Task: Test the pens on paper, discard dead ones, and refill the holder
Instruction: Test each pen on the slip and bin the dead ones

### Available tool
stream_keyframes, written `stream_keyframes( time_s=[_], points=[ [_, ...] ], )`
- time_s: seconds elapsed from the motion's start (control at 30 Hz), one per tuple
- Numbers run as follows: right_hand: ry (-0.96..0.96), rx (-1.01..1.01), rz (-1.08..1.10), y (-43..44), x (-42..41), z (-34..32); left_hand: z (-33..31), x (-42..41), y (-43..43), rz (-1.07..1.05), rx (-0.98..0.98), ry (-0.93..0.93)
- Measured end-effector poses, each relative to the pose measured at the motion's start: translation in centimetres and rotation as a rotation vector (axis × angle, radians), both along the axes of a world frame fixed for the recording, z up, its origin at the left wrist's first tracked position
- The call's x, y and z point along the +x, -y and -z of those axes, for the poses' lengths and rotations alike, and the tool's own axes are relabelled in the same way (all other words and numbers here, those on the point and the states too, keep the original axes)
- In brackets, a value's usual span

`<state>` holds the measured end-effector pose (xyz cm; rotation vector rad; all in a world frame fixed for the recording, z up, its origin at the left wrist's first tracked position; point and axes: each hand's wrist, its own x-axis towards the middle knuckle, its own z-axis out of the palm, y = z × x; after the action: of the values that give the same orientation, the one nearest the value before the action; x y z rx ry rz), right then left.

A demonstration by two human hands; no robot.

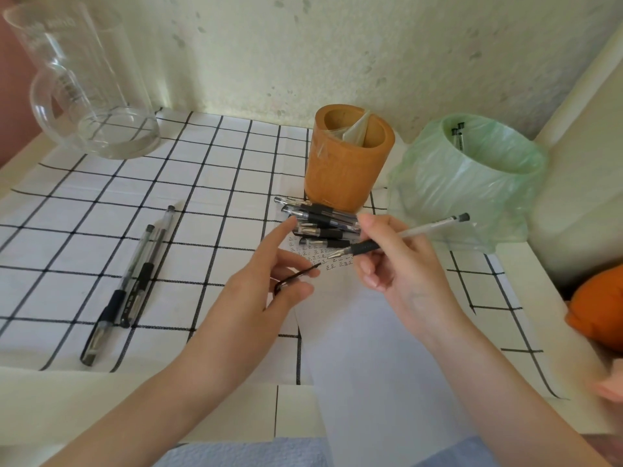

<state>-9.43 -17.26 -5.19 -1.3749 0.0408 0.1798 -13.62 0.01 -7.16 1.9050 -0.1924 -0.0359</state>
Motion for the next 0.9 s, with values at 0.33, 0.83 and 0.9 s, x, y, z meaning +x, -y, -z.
stream_keyframes(
  time_s=[0.33,0.83,0.9],
  points=[
    [-0.012,-0.089,-0.057,-0.9,-0.8,0.2,-0.4,-0.2,0.6,-0.035,-0.077,0.038],
    [-0.107,-0.078,-0.208,-0.8,-0.9,0.5,-0.8,-0.3,0.1,-0.026,0.07,-0.027],
    [-0.117,-0.089,-0.206,-0.8,-0.9,0.5,-0.7,-0.5,0.1,-0.026,0.123,0.001]
  ],
)
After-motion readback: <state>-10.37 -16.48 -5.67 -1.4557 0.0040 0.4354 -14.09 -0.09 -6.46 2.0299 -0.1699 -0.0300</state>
